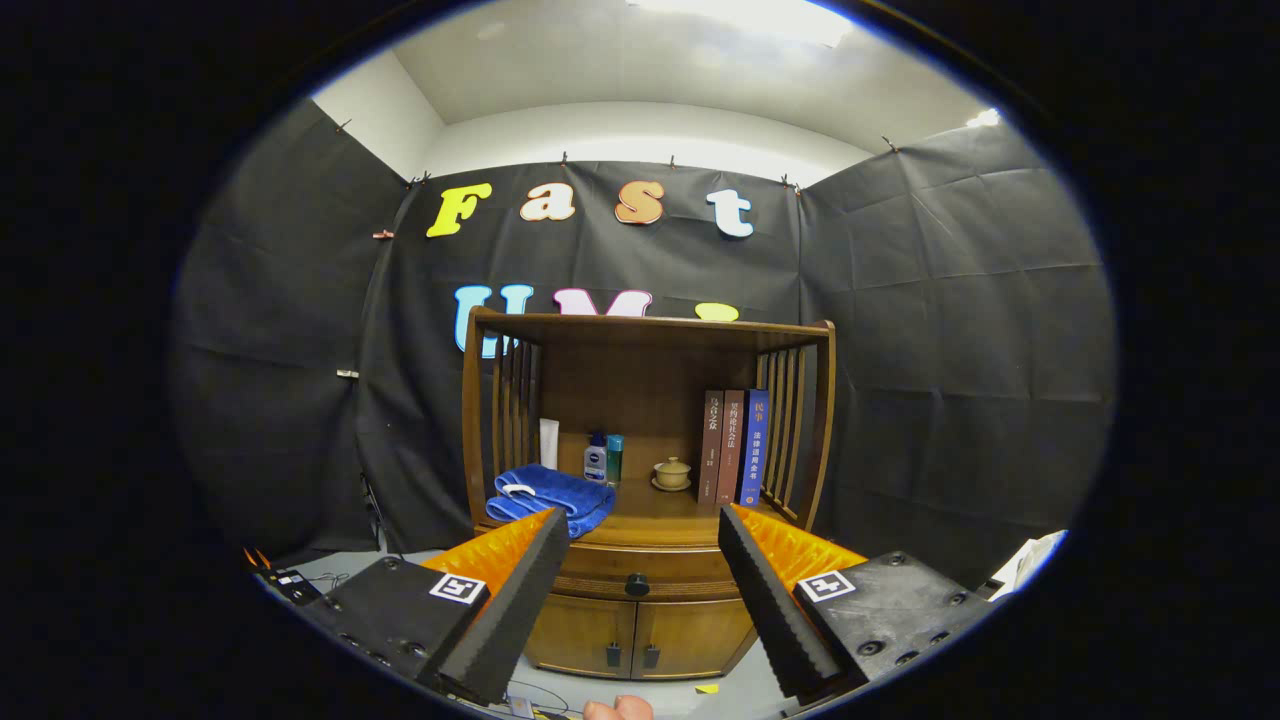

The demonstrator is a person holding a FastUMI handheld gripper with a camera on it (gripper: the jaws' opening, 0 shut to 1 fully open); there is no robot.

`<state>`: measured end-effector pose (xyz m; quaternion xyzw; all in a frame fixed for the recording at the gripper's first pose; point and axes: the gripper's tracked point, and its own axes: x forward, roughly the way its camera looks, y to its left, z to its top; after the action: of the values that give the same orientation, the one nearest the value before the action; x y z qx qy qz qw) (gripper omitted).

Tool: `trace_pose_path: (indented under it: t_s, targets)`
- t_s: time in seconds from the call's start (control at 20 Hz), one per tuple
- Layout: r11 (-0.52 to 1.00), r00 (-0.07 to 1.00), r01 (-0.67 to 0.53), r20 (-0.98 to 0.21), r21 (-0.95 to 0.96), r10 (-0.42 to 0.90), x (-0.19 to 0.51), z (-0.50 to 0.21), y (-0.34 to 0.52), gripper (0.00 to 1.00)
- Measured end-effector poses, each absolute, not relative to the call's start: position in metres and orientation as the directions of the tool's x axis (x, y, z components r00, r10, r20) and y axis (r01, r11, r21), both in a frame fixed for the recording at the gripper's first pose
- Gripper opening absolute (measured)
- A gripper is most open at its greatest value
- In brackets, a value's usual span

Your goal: Pull open the drawer, take out the items inside it, and place them on the countertop above the cabinet.

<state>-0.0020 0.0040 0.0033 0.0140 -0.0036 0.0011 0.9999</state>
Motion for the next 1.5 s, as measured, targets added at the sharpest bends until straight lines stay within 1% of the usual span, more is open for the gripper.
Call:
trace_pose_path:
  t_s: [0.4, 0.65, 0.95, 1.1, 1.25, 1.5]
  targets:
    - [0.999, 1.000, 0.005, 0.017, 0.033, -0.006, 0.004, 0.002, 0.000, 0.97]
    - [0.999, 0.999, 0.028, 0.036, 0.030, -0.029, 0.037, -0.017, -0.004, 0.97]
    - [0.997, 0.997, 0.065, 0.032, 0.038, -0.066, 0.096, -0.087, -0.007, 0.97]
    - [0.995, 0.995, 0.095, -0.011, 0.035, -0.095, 0.126, -0.136, -0.015, 0.98]
    - [0.998, 0.996, 0.062, -0.060, 0.025, -0.060, 0.152, -0.185, -0.006, 0.98]
    - [1.000, 0.995, 0.026, -0.098, -0.004, -0.026, 0.193, -0.245, 0.009, 0.98]
